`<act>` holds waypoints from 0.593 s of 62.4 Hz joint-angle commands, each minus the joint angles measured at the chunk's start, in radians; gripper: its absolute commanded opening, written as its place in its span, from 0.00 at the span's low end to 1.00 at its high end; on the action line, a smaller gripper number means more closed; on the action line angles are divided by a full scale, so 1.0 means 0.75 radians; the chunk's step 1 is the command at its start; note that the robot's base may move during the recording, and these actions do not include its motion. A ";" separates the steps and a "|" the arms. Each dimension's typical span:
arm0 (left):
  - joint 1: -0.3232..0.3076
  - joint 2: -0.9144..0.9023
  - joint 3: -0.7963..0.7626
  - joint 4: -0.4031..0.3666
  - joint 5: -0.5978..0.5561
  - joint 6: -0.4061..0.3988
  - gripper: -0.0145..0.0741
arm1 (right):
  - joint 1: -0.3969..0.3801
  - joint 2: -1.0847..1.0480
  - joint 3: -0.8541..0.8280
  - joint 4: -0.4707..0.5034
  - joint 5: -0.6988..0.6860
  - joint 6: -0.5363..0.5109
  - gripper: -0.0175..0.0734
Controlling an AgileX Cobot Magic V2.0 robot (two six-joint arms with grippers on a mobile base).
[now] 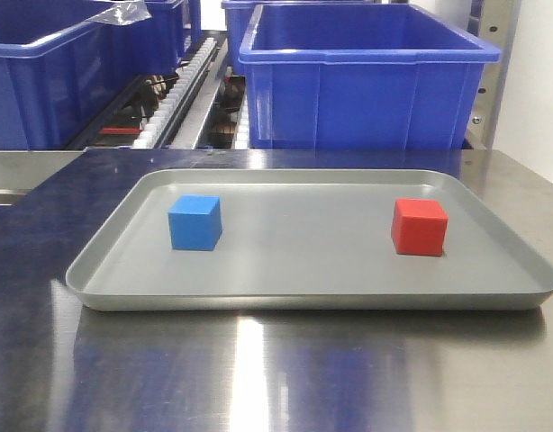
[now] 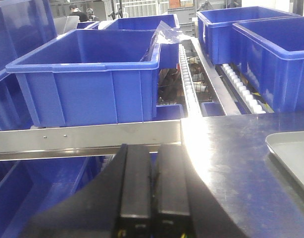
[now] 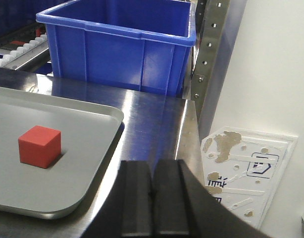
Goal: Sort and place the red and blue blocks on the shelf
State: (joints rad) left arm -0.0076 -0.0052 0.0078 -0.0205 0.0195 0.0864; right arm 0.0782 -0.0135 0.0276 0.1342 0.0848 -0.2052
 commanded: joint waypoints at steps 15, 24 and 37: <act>-0.008 -0.026 0.048 -0.001 -0.106 -0.003 0.26 | -0.006 -0.020 0.001 -0.013 -0.121 -0.006 0.25; -0.008 -0.026 0.048 -0.001 -0.106 -0.003 0.26 | -0.006 -0.020 0.001 -0.013 -0.121 -0.006 0.25; -0.008 -0.026 0.048 -0.001 -0.106 -0.003 0.26 | -0.006 -0.020 0.001 -0.013 -0.121 -0.006 0.25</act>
State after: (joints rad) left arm -0.0076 -0.0052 0.0078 -0.0205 0.0195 0.0864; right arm 0.0782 -0.0135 0.0276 0.1342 0.0848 -0.2052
